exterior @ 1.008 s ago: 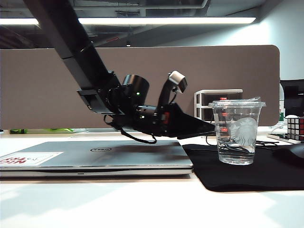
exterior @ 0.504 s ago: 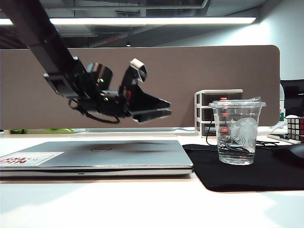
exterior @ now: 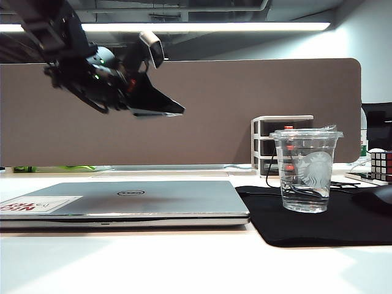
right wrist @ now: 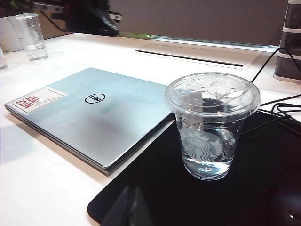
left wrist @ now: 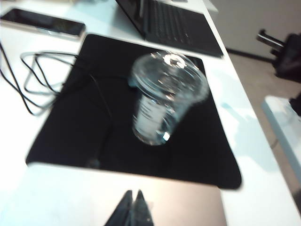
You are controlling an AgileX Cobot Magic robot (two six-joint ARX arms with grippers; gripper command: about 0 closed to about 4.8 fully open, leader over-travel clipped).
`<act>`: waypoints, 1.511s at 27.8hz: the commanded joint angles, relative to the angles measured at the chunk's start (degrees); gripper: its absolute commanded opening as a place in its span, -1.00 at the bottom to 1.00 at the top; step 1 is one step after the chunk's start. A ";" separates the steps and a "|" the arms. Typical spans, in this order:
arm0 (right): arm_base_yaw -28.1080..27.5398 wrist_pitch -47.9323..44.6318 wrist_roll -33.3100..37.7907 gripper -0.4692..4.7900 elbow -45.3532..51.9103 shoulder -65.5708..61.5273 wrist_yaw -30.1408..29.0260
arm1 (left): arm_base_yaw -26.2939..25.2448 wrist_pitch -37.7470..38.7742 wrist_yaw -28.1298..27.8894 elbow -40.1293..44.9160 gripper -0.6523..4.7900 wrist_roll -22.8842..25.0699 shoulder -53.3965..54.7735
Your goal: Pick up the coffee cup and place it on the right side of the laptop.
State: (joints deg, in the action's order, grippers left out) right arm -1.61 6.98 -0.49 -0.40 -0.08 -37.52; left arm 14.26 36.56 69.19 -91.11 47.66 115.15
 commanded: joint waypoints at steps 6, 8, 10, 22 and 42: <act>0.02 -0.81 -0.20 -0.82 0.37 0.11 0.07 | -0.94 11.10 -8.17 4.63 -0.78 6.78 -8.92; 0.04 -0.79 -0.17 -0.82 0.37 0.11 0.07 | -1.27 9.46 -8.24 8.04 -0.78 6.14 -13.22; 0.04 -0.81 -0.17 -0.82 0.37 0.11 -0.04 | -1.57 8.07 -10.36 10.01 -0.78 4.50 -16.28; 0.09 -0.81 0.31 -0.82 0.37 0.11 -0.13 | -5.42 3.02 -20.74 17.31 -0.78 -7.63 -33.22; 0.09 -0.81 0.48 -0.82 0.37 0.11 -0.15 | -5.81 -18.01 -52.09 48.52 -0.78 -34.91 -79.60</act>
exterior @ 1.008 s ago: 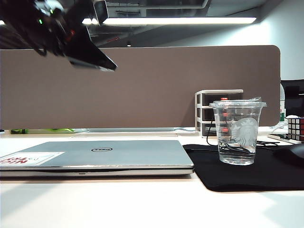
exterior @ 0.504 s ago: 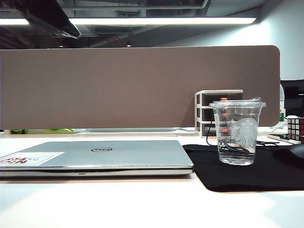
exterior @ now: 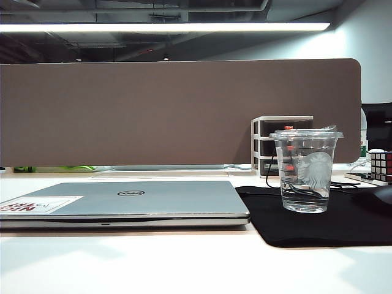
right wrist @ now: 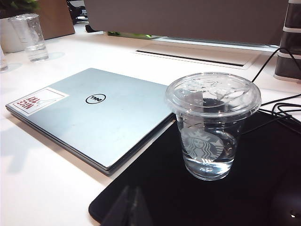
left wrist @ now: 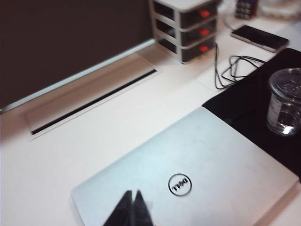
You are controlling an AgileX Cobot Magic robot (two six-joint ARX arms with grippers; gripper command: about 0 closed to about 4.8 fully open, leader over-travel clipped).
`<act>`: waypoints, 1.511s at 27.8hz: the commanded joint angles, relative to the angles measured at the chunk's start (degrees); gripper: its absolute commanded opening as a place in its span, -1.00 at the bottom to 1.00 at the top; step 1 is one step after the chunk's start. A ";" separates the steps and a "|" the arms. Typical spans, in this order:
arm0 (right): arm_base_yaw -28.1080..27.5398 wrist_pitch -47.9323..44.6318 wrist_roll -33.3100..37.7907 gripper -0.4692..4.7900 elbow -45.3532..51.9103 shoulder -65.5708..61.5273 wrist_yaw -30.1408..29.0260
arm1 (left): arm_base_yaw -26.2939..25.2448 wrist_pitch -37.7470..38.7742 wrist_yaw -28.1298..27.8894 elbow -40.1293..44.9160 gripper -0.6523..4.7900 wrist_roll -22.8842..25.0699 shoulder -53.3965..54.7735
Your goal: Pick up the coffee cup and place it on the right side of the laptop.
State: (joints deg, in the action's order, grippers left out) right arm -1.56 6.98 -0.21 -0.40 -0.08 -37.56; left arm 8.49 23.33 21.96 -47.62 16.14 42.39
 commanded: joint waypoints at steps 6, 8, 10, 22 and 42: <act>0.04 -0.76 0.20 -0.82 0.37 0.11 -0.11 | -0.04 -5.38 -18.47 16.31 -0.78 -7.56 -27.78; 0.04 -0.76 0.20 -0.82 0.37 0.11 -0.13 | -0.04 -5.09 -22.16 20.57 -0.78 -9.05 -37.00; 0.04 -0.81 0.20 -0.82 0.37 0.11 -0.13 | -0.04 -4.59 -23.26 23.15 -0.78 -9.62 -42.45; -0.02 -1.20 0.22 -0.82 0.37 0.11 -3.15 | 0.22 -14.82 -29.48 31.71 -0.78 -16.52 -41.70; -0.02 -1.31 -2.34 -0.83 0.37 0.11 5.86 | 0.09 -33.38 -27.41 47.21 -0.78 -10.36 -41.66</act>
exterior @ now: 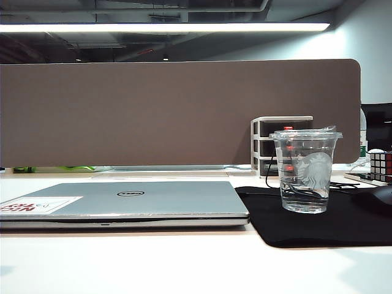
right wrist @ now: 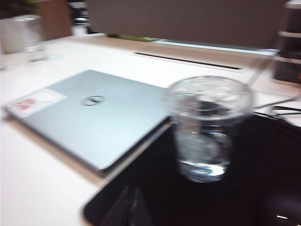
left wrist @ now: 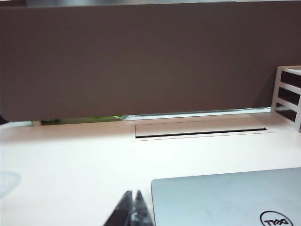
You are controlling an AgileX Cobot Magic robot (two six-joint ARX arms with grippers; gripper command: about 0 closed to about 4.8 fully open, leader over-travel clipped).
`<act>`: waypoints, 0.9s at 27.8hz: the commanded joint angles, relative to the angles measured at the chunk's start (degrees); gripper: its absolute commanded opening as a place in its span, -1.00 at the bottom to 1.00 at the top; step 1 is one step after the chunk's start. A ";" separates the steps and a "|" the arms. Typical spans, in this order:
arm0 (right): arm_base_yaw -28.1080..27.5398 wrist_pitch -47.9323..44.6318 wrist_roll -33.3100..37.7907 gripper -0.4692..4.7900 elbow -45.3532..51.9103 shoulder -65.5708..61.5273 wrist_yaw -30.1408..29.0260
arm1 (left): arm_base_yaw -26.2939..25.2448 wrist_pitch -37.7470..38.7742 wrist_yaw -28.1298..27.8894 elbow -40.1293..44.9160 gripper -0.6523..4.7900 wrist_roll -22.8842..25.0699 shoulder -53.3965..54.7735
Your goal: Pick up the coffee cup and place it on the right side of the laptop.
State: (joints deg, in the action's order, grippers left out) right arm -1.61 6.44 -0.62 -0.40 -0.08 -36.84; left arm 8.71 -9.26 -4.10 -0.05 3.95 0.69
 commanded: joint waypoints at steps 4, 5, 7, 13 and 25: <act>0.02 -2.16 -2.86 -0.83 0.37 0.11 18.01 | -0.13 -0.42 -2.97 -0.35 -0.78 1.60 0.04; 0.02 -2.78 -2.86 -0.83 0.37 0.11 19.54 | -0.13 -0.15 -2.97 -0.35 -0.78 1.60 0.04; 0.02 -4.66 -2.95 -0.83 0.37 0.11 22.58 | -0.13 0.57 -2.97 -0.35 -0.78 1.55 0.04; 0.02 -10.32 -3.06 -0.83 0.37 0.11 26.91 | -0.13 2.08 -2.16 -0.35 -0.78 1.60 0.04; 0.04 -10.71 -2.38 -0.83 0.37 0.11 35.50 | -0.13 2.08 -2.14 -0.35 -0.78 1.60 0.04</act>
